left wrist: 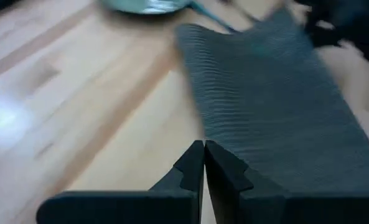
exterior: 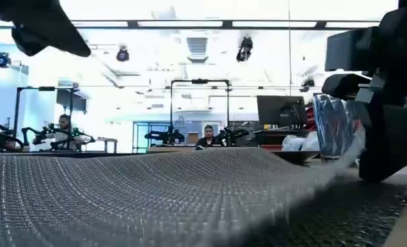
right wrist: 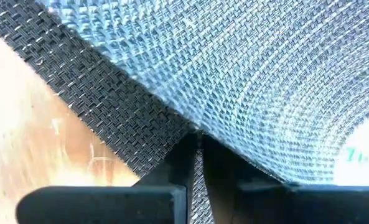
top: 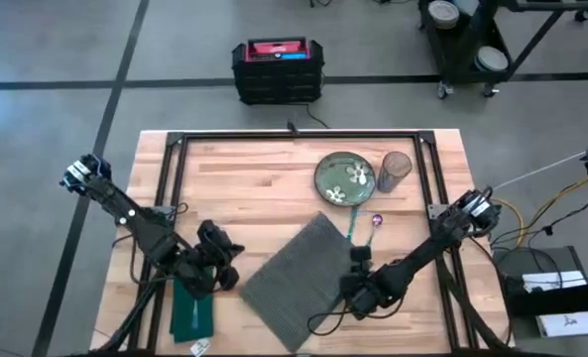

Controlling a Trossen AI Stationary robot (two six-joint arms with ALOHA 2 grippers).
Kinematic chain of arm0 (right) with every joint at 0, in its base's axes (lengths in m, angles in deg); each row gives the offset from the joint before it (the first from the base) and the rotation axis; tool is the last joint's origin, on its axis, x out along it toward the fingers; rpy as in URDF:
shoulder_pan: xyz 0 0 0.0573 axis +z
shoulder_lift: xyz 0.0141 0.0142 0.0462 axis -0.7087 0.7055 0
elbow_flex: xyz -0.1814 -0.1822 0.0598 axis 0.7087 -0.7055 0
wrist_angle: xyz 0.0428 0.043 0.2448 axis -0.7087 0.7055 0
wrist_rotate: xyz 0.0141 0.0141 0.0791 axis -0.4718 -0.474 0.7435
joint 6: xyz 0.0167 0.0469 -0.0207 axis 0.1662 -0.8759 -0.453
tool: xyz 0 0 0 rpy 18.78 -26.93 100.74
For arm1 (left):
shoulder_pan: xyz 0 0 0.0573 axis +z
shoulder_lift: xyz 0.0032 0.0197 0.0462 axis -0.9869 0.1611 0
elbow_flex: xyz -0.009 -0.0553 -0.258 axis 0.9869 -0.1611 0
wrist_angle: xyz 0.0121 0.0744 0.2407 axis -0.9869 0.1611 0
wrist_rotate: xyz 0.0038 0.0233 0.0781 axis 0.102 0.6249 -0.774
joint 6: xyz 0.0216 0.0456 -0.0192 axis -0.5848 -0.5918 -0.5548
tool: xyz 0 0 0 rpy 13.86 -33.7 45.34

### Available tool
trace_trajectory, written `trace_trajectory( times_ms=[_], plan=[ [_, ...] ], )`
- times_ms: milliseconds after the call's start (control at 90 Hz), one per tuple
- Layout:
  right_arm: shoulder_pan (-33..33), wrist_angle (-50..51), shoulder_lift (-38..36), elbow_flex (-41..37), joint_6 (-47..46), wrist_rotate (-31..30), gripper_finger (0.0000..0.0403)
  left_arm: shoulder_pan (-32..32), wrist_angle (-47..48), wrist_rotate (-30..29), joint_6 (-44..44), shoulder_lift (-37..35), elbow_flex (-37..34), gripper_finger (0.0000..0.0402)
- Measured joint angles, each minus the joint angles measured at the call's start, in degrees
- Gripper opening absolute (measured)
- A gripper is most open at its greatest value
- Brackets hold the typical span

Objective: Set table place
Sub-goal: Move the gray place mat to the center of the table

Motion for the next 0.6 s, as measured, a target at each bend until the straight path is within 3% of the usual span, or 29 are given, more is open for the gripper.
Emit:
trace_trajectory(
  times_ms=[189,467,600],
  plan=[
    [-0.11,-0.29,0.00,-0.02,-0.17,-0.47,0.0018,0.28,-12.99,6.16,-13.89,3.15,-0.23,0.0025],
    [-0.11,-2.31,-0.12,-0.01,-1.15,-0.74,0.0018,4.20,-36.83,9.59,-31.85,17.34,0.29,0.0147],
    [-0.13,-6.95,-0.17,-0.09,-4.65,-0.83,0.0018,7.65,-37.98,15.65,-33.35,24.96,5.34,0.0192]
  ],
)
